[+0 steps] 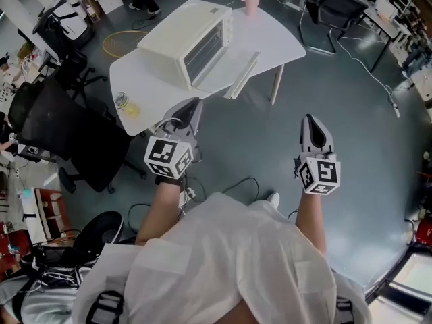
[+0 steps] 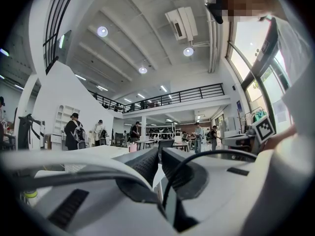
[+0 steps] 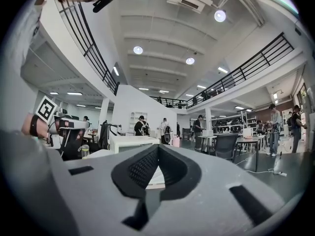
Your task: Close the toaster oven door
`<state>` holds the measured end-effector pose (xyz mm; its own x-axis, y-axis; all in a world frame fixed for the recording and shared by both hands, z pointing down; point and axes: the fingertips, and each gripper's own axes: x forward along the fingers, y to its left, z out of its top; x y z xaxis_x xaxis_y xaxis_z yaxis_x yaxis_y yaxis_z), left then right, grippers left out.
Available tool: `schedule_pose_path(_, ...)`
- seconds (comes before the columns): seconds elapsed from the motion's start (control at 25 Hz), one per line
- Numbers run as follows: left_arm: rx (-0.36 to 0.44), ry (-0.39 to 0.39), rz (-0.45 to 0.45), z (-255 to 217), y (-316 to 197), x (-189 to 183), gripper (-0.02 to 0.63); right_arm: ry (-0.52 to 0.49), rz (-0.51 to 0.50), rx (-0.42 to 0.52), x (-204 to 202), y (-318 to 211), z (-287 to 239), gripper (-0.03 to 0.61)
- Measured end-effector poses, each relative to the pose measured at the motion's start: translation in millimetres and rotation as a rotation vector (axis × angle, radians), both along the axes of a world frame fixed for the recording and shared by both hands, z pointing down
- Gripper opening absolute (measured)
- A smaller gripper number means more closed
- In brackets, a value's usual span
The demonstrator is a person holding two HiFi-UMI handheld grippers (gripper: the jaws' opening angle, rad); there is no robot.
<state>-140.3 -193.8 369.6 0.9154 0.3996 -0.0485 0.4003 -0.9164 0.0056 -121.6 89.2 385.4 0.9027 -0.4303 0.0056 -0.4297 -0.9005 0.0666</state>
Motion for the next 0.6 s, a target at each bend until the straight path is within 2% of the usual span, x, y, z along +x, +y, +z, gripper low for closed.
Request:
schedule_pose_path(0.36, 0.007, -0.007, -0.008, -2, 57, 21, 0.023, -0.01, -0.023, 0.004, 26, 54, 0, 0.005)
schedule_pose_path(0.6, -0.007, -0.024, -0.048, 2, 94, 40, 0.023, -0.006, -0.046, -0.004, 53, 100, -6, 0.005)
